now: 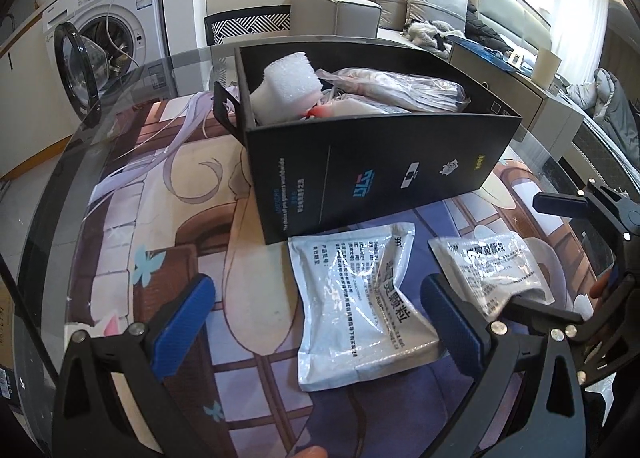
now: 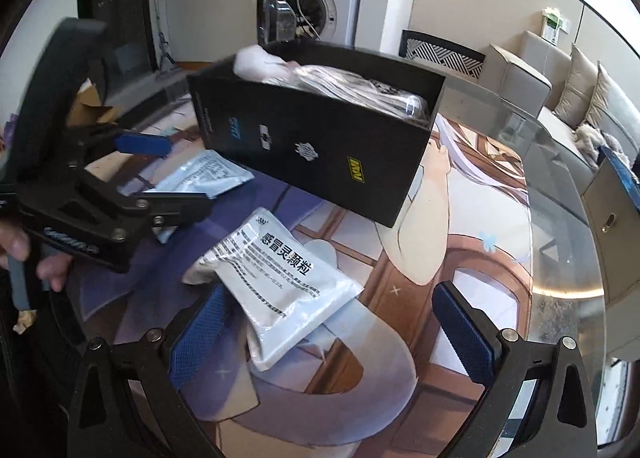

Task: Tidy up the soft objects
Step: 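Withdraw both tools from the box toward the two white printed packets, then grasp one white printed packet with the right tool while the left tool grasps the other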

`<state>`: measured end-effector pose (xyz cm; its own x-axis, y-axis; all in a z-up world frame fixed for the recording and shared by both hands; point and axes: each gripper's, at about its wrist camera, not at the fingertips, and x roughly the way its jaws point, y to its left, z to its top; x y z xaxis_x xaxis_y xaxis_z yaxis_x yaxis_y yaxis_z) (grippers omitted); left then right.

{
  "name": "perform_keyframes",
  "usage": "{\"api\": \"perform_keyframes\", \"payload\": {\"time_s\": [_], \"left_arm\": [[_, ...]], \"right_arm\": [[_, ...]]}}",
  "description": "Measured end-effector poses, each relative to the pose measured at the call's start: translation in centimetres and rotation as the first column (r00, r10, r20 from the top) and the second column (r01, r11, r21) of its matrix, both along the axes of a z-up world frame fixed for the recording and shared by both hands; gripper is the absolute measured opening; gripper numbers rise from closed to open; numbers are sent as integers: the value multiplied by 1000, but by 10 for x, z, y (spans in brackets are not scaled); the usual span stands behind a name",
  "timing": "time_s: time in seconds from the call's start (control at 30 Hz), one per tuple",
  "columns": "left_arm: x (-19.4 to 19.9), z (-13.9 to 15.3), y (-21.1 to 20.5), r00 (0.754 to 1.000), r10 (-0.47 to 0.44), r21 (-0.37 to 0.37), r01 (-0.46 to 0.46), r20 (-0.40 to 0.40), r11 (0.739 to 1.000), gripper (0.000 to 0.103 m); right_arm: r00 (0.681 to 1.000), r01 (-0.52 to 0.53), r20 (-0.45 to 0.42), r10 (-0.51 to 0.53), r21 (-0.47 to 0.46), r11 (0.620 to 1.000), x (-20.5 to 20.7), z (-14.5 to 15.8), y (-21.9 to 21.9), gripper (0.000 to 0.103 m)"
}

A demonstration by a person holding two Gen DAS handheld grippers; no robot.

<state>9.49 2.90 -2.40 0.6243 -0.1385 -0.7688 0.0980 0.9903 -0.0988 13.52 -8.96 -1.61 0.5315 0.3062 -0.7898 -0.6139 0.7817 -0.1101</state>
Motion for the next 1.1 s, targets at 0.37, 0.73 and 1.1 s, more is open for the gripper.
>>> {"api": "perform_keyframes", "payload": {"time_s": [0.37,0.73,1.1], "left_arm": [[0,0,-1,1000,0,2,0,0,1000,103],[0,0,3,1000,6,-32,-5,7,999,103],[1,0,1,1000,0,-12,0,4,1000,103]], "right_arm": [[999,24,-49,-23,23,999,19,-6,21,102],[996,-63,-63,66,46,997,17,-3,35,78],[998,-37,-41,40,73,997,-1,2,17,42]]}}
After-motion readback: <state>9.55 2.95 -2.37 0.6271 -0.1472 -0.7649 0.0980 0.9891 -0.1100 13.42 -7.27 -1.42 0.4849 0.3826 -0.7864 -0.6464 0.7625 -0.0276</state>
